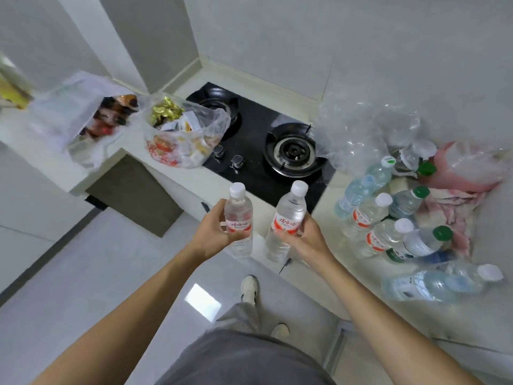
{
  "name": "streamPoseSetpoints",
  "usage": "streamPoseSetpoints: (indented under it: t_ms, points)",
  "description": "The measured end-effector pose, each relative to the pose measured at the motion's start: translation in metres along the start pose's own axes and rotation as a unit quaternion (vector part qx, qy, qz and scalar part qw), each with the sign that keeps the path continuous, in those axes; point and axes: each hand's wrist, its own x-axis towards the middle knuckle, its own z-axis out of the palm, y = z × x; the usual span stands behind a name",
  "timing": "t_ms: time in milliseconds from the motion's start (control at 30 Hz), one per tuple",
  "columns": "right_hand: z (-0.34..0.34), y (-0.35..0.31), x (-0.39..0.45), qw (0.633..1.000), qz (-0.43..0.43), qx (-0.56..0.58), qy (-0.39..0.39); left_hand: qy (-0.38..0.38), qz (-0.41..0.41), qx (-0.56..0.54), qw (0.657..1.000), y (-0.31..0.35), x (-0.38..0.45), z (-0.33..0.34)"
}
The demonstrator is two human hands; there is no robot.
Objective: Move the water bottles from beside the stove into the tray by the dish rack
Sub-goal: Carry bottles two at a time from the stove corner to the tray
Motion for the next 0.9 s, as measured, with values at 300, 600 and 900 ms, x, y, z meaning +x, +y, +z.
streamPoseSetpoints:
  t_ms: [300, 600, 900]
  points:
    - [0.138, -0.107, -0.006, 0.979, -0.091, -0.010, -0.181, 0.236, -0.014, -0.103, 0.966, -0.014, -0.131, -0.129]
    - [0.365, -0.175, -0.034, 0.927, -0.130, -0.067, -0.345, 0.417, -0.017, -0.196, 0.887, -0.092, -0.260, -0.278]
    - [0.636, -0.239, -0.117, 0.857, -0.170, -0.082, -0.479, 0.561, -0.048, -0.200, 0.802, -0.179, -0.431, -0.443]
